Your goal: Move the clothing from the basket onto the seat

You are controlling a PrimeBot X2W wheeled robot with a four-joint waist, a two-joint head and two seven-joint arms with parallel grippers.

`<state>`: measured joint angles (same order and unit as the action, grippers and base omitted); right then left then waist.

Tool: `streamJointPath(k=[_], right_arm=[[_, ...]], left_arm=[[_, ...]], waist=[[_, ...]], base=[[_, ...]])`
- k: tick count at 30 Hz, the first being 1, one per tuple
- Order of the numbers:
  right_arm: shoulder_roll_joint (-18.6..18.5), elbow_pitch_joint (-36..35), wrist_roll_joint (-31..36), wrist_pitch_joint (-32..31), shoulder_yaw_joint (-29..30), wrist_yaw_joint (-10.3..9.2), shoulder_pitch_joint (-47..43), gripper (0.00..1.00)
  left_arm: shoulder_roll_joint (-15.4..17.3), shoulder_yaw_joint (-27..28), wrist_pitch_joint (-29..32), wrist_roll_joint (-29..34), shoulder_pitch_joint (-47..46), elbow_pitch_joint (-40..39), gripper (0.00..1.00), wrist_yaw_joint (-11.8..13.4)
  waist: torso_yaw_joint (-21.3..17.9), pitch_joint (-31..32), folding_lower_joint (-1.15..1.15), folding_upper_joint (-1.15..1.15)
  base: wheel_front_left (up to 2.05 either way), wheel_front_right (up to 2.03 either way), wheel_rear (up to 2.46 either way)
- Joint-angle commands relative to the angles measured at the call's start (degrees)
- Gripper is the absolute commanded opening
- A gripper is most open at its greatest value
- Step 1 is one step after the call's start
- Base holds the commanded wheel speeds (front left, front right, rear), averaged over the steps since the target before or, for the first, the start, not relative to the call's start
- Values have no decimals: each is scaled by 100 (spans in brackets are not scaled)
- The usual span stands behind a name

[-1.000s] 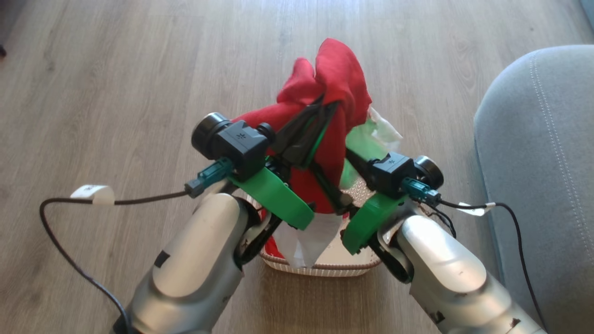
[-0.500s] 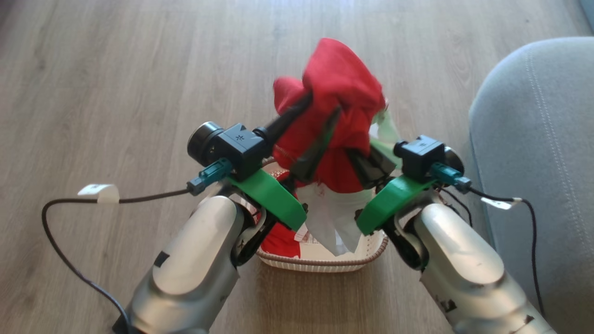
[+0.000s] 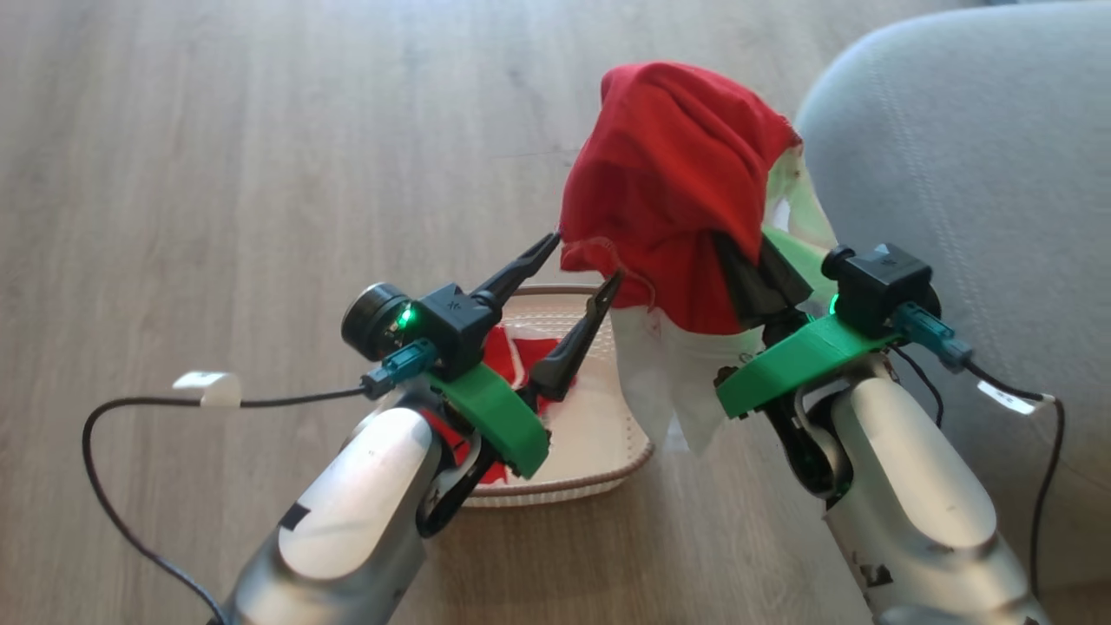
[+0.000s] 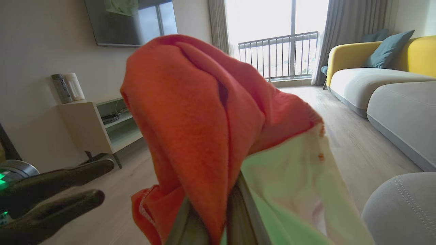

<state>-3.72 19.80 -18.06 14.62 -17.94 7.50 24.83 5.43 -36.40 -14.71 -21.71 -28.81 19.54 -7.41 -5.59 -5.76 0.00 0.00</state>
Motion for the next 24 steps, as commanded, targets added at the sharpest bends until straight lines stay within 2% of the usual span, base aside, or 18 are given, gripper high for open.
streamJointPath(k=[1,18,22,24], right_arm=[[84,-246,33,38,-56,-1,55,0],[84,-833,69,38,245,-1,-399,0],[84,-923,84,38,336,-1,-488,0],[84,-1085,107,38,567,-1,-621,0]], left_arm=[[98,196,-29,-22,-123,-204,100,-8],[124,481,-29,45,288,-492,100,-8],[131,518,-29,66,328,-527,100,-8],[128,454,-29,82,295,-556,100,-8]], waist=[[-219,-8,0,0],[-2155,123,0,0],[-2427,129,0,0],[-2536,45,0,0]], base=[[0,0,0],[0,0,0],[0,0,0],[0,0,0]])
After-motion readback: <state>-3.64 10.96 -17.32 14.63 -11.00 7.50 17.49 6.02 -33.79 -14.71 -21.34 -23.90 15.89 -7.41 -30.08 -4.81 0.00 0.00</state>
